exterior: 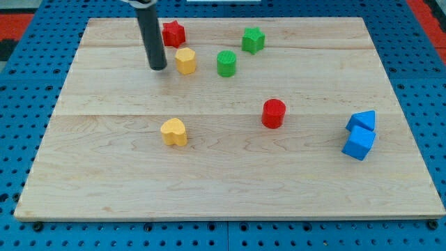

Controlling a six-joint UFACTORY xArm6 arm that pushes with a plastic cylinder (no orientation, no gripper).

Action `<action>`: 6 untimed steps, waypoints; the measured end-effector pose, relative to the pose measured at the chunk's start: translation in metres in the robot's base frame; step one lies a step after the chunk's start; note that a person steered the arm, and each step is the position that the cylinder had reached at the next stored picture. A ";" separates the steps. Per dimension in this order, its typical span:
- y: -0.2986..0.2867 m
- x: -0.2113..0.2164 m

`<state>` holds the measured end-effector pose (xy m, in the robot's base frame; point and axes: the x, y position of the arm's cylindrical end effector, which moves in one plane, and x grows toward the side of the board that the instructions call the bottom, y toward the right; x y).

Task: Push the red circle vertically below the yellow hexagon

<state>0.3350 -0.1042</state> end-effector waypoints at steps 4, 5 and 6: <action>0.171 0.066; 0.213 0.099; 0.204 0.134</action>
<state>0.4695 0.0999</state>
